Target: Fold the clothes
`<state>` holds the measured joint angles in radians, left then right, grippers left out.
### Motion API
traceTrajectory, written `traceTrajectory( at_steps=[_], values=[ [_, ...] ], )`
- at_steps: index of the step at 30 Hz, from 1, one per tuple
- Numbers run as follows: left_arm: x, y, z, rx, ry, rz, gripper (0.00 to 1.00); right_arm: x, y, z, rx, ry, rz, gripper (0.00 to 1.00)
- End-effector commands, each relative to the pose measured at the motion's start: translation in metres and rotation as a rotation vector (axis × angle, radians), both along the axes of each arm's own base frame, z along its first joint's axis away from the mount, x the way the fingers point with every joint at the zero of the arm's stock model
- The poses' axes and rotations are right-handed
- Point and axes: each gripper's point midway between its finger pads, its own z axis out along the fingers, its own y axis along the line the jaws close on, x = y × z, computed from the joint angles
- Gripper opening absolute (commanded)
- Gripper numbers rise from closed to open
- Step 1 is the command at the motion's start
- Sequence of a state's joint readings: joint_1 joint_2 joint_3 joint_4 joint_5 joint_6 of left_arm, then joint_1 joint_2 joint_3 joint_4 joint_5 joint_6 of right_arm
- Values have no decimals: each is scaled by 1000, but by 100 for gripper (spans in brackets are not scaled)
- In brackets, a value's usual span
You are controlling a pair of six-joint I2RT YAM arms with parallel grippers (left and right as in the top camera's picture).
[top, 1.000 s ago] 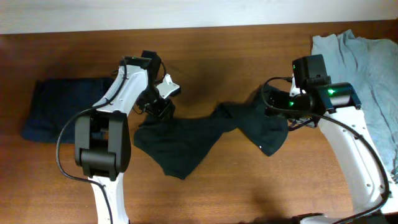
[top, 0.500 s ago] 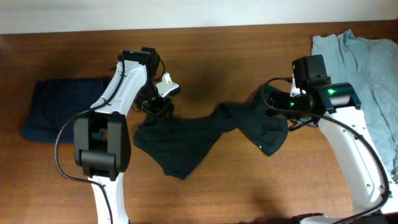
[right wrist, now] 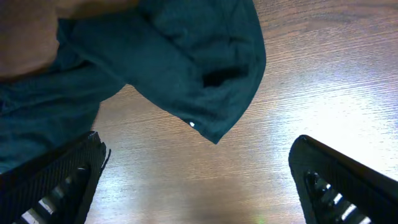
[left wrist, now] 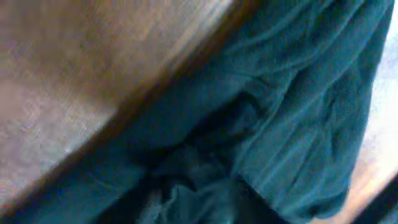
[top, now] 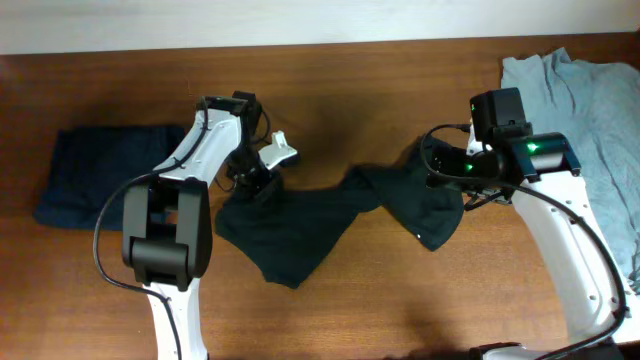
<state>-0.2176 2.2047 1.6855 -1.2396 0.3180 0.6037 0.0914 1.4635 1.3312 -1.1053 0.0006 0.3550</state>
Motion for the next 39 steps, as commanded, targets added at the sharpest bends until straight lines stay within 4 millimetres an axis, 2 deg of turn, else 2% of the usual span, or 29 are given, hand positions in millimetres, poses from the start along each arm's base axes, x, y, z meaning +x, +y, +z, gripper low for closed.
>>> traceTrajectory(
  at_steps=[1, 4, 5, 8, 9, 10, 11, 13, 14, 16, 19, 24, 27, 33, 37, 39],
  values=[
    [9, -3, 5, -12, -52, -18, 3, 0, -3, -2, -18, 3, 1, 95],
    [27, -5, 30, 2, -90, 64, 1, 0, -3, -2, -18, 3, 1, 95],
    [35, -5, 51, 12, -119, 79, 1, 0, -3, -2, -18, 3, 1, 95],
    [54, 0, 97, 49, -214, 135, 1, 2, -3, -1, -16, -9, 2, 95],
    [67, 5, 129, 70, -299, 175, 1, 4, -1, 0, -8, -16, 8, 95],
    [71, 6, 144, 67, -339, 181, 1, 4, -1, 0, -6, -15, 9, 95],
    [75, 5, 160, 56, -378, 184, 0, 4, 0, 0, -6, -14, 10, 94],
    [76, 5, 178, 44, -418, 187, 1, 4, 0, 0, -6, -14, 10, 89],
    [75, 6, 186, 43, -436, 189, 1, 4, 0, -1, -3, -13, 11, 83],
    [72, 6, 196, 35, -454, 190, 1, 3, 4, -2, 17, -8, 25, 60],
    [68, 9, 203, 40, -463, 192, 1, -1, 18, -10, 76, 21, 91, 39],
    [61, 10, 215, 34, -480, 192, 1, -7, 40, -41, 183, 102, 143, 27],
    [57, 9, 225, 26, -502, 189, 1, -8, 66, -63, 247, 128, 251, 28],
    [54, 7, 228, 23, -505, 185, 1, -7, 108, -111, 185, 166, 487, 51],
    [53, 6, 228, 23, -503, 186, 1, -4, 114, -150, 29, 207, 534, 66],
    [53, 6, 228, 23, -503, 186, 1, -5, 120, -163, 8, 224, 554, 67]
  ],
)
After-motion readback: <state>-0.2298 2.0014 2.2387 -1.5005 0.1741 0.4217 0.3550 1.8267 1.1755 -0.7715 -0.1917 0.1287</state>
